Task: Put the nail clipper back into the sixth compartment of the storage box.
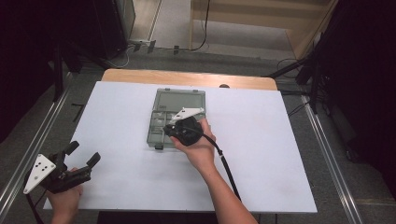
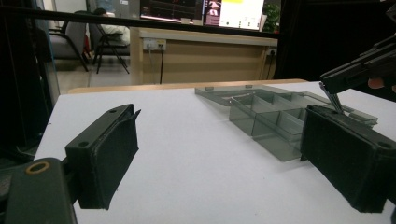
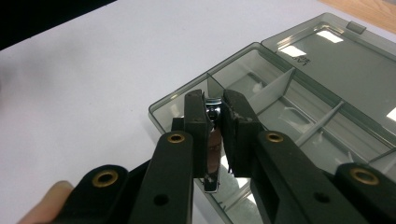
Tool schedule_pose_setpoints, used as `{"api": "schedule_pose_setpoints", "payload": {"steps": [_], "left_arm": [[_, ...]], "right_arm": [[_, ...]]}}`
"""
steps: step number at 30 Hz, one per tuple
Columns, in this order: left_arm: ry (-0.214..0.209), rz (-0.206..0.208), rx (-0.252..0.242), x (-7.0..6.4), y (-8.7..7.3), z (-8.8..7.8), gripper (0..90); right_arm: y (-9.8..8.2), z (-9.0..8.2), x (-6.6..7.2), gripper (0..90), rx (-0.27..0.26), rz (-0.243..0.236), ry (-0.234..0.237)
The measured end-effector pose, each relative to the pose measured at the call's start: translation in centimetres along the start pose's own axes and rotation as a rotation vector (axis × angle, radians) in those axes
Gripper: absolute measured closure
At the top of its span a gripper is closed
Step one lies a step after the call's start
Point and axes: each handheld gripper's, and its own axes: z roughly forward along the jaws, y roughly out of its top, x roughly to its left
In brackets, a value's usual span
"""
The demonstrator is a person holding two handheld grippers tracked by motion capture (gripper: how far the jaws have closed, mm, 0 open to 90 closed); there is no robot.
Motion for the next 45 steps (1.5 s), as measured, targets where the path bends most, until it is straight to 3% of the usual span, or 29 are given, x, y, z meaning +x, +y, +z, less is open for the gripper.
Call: {"api": "schedule_pose_setpoints", "payload": {"steps": [13,28,39,40,41,42,43,44,45], "left_arm": [[-0.001,-0.001,-0.001,0.0,0.0,0.0,10.8],[-0.001,-0.002,-0.003,0.0,0.0,0.0,10.7],[-0.001,-0.001,0.0,0.0,0.0,0.0,10.7],[-0.002,-0.001,-0.001,0.0,0.0,0.0,10.7],[-0.002,-0.002,-0.001,0.0,0.0,0.0,10.7],[-0.002,-0.002,-0.001,0.0,0.0,0.0,10.7],[-0.002,-0.002,-0.002,0.0,0.0,0.0,10.7],[-0.002,-0.002,-0.001,0.0,0.0,0.0,10.7],[-0.002,-0.002,-0.001,0.0,0.0,0.0,10.7]], "right_arm": [[0.7,1.1,-0.5,82.4,0.017,0.022,-0.021],[0.1,1.8,-0.3,82.4,0.048,0.017,-0.041],[-0.7,2.0,-0.7,81.7,0.05,0.042,-0.046],[-0.7,1.9,-0.7,80.2,0.047,0.054,-0.043],[-0.8,1.6,-0.9,65.8,0.029,0.051,-0.026],[-0.8,1.6,-0.9,65.8,0.029,0.051,-0.026],[-0.9,1.2,-0.8,49.7,0.008,0.048,-0.017],[-0.9,1.0,-0.8,43.5,-0.004,0.051,-0.011],[-0.9,1.0,-0.8,43.5,-0.004,0.051,-0.011]]}}
